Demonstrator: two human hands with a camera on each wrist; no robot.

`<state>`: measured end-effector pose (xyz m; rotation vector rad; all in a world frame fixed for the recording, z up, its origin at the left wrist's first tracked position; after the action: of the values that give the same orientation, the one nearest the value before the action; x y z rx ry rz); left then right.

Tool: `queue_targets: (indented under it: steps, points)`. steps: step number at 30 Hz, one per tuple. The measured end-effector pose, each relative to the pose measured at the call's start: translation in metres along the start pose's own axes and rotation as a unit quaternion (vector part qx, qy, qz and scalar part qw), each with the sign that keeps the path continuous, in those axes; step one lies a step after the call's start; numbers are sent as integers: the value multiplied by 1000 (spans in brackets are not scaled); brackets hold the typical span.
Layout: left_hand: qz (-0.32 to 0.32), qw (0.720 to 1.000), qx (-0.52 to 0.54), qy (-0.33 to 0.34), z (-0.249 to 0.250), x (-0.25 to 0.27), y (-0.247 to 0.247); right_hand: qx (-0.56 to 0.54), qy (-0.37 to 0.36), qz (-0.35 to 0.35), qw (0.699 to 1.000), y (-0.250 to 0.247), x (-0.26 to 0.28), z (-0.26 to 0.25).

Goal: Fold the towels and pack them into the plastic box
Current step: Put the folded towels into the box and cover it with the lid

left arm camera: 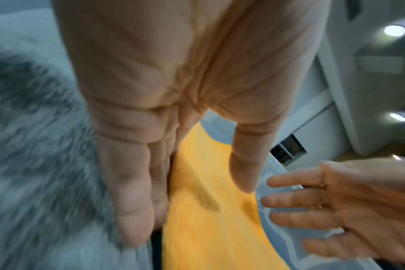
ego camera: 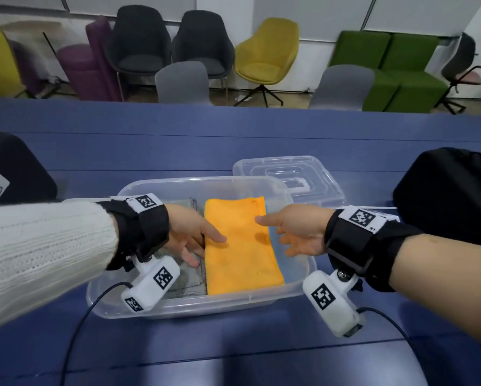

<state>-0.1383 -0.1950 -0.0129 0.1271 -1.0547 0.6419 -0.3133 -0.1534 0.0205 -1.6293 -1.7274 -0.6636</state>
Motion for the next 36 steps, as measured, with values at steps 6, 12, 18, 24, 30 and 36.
queue_targets:
  steps: [6,12,18,24,30,36]
  points:
    - [203,880,-421,79,69,49,-40,290,-176,102,935,-38,25,-57]
    - [195,770,-600,90,81,23,19,528,-148,151,822,-44,24,-58]
    - [161,791,-590,28,65,-38,58,456,-156,136,866,-51,9,-50]
    - [147,783,-604,0,62,-53,66,393,-187,114,893,-55,5,-46]
    - [181,786,-588,69,93,20,27,304,-206,56,928,-67,-7,-40]
    - [142,734,-654,-112,37,25,-22,268,-307,186,894,-126,-51,-58]
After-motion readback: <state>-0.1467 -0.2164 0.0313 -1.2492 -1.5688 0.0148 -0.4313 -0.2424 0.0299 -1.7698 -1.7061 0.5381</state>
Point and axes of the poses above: each hand's wrist, its own x-axis away from the middle knuckle, its own y-axis out of the palm, z = x × y, the point moved 10 cm from there along -x, towards the middle knuckle, and after that the axes turned 6 degrees about -x, right-handed, at the moved point
